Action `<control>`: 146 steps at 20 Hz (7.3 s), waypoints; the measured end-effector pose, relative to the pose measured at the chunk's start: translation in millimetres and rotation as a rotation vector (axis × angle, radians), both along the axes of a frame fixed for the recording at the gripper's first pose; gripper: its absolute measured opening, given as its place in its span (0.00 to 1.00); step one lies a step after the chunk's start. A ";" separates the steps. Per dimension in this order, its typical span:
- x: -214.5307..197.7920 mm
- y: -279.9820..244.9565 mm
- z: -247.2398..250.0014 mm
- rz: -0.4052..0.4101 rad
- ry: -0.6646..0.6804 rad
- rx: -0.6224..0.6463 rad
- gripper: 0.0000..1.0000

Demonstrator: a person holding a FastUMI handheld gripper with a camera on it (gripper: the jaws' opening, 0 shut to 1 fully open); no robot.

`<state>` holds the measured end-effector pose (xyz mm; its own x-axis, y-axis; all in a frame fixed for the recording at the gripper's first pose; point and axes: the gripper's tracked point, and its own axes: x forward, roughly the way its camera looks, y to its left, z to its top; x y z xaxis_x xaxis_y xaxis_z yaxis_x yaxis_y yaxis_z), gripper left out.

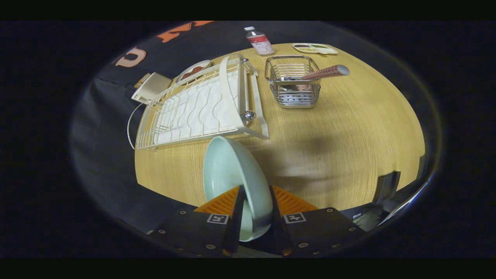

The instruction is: Take the plate from the dish rack, then take the spoon from the basket and place it into the plate.

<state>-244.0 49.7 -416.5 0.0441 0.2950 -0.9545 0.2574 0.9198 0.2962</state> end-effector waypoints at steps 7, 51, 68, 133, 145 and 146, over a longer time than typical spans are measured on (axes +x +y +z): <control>-6.0 -22.9 -18.5 0.000 0.010 -0.082 0.49; 155.3 -110.8 124.1 -0.072 -0.818 -0.317 0.11; 72.1 -39.3 176.0 0.074 -0.836 -0.095 0.11; 203.0 -119.1 388.3 -0.085 -1.432 -0.465 0.95; 204.5 -118.4 414.4 -0.120 -1.508 -0.480 0.95; 204.6 -117.4 413.0 -0.121 -1.505 -0.478 0.95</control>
